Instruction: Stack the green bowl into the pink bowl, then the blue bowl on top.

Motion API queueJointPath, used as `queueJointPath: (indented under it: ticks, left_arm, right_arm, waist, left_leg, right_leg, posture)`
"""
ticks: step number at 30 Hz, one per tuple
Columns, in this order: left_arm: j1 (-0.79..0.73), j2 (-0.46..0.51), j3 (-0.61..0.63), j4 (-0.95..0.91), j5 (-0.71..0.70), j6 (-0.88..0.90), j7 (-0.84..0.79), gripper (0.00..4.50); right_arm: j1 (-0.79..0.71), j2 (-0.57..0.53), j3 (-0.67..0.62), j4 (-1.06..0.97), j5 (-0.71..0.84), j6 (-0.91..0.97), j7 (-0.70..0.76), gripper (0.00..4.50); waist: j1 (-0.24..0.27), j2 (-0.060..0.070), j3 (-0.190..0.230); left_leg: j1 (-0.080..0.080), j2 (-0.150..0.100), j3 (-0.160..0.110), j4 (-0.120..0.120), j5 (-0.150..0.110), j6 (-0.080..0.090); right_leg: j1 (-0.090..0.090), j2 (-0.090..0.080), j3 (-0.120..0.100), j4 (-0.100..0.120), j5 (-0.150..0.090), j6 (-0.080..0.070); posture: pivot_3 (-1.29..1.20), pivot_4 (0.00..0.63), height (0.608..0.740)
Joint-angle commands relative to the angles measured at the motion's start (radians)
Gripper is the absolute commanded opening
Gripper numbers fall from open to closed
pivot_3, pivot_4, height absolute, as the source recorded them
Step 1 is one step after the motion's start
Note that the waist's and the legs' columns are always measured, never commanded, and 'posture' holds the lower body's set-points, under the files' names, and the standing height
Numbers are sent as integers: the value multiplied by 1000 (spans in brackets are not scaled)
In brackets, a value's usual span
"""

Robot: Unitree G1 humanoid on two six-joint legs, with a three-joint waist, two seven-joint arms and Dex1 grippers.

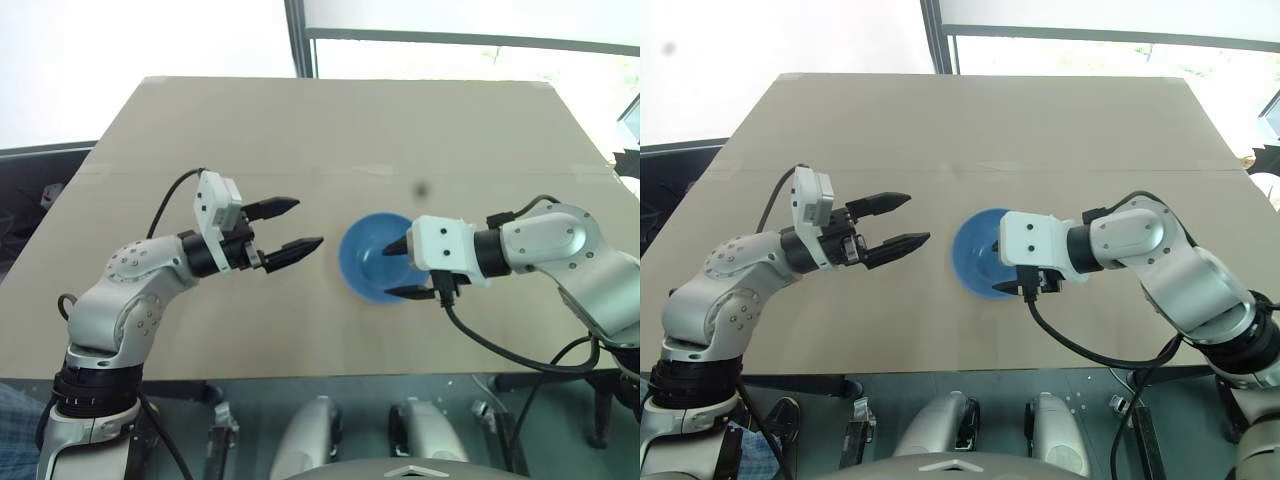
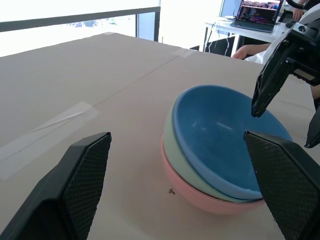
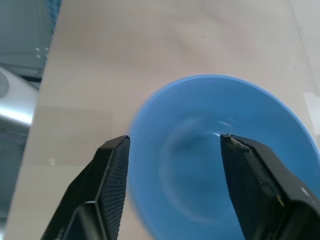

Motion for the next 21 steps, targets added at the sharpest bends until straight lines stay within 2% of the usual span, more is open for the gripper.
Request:
queueJointPath:
  ticks: [1, 4, 7, 12, 15, 21]
  left_arm:
    - [11, -3, 15, -54, -5, -5, 18, 4500]
    - [42, -1, 30, -75, 0, 6, 48, 4500]
    - [85, 4, 36, -107, 10, 37, 101, 4500]
    - [185, 11, 70, -153, 45, 5, 132, 4500]
    - [221, 14, 90, -146, 47, -11, 121, 4500]
    - [241, 10, 81, -53, 134, -126, 91, 4500]
  right_arm:
    - [17, -14, -174, -38, 130, 76, 6, 2814]
    - [141, -20, -373, -31, 266, 106, 26, 2814]
    - [331, -29, -567, -7, 357, 69, 74, 2814]
    - [648, -22, -808, 150, 312, -156, 166, 2814]
    - [757, -34, -867, 233, 278, -288, 217, 2814]
    - [789, -33, -895, 379, 253, -482, 251, 2814]
  waist:
    - [1, 0, 0]
    - [10, -1, 0]
    - [18, -1, 0]
    - [18, -1, -1]
    - [18, 0, -1]
    - [15, 1, -1]
  left_leg:
    - [0, 0, 0, 0, 0, 0]
    - [0, 0, 0, 0, -1, 1]
    - [0, 0, 0, -1, -1, 2]
    - [0, 0, 1, 0, -2, 3]
    - [2, 0, 1, 0, -3, 6]
    - [5, 1, 2, 0, -2, 4]
  right_leg:
    - [0, 0, 0, 0, 0, 0]
    - [1, 0, 0, -1, 0, 0]
    - [2, 0, 0, -2, 0, 0]
    - [2, -1, 0, -2, 0, 0]
    - [3, -1, 0, -1, 0, 0]
    - [5, 0, 0, 1, 0, 0]
  posture:
    - [0, 150, 740]
    - [0, 150, 740]
    - [0, 150, 740]
    - [0, 150, 740]
    - [0, 150, 740]
    - [0, 150, 740]
